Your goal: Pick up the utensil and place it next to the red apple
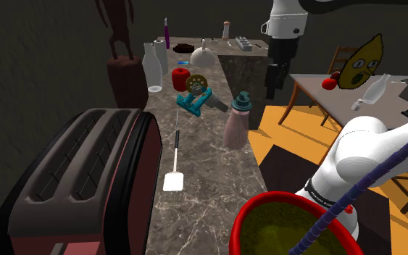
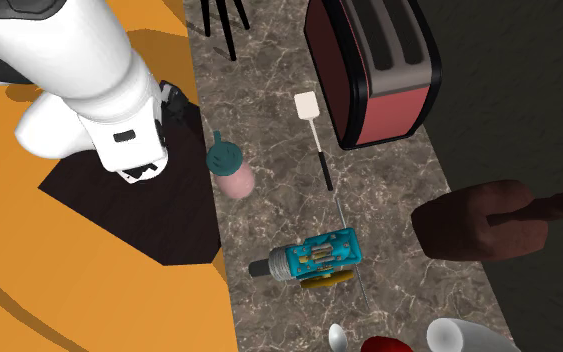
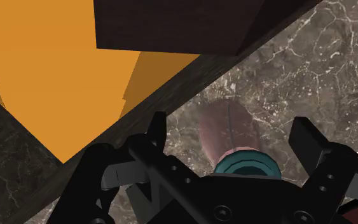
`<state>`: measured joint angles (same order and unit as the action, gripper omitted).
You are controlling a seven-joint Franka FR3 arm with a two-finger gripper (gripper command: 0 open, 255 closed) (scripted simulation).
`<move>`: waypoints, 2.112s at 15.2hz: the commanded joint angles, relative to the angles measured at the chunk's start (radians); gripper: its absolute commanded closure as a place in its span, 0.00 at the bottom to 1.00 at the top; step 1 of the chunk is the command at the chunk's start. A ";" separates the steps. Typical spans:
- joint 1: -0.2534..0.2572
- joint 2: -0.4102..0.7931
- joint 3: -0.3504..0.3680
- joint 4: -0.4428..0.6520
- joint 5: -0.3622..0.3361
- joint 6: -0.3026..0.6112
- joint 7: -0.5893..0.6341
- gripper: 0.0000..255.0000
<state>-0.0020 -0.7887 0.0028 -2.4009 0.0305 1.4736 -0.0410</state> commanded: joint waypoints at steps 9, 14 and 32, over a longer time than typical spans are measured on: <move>-0.009 0.056 0.213 -0.091 0.150 0.216 0.362 0.00; -0.031 0.167 0.352 -0.086 0.209 0.369 0.584 0.00; -0.198 0.858 0.715 0.237 -0.170 0.751 1.501 0.00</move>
<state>-0.2023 0.0493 0.7170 -2.1666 -0.1202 2.2139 1.4320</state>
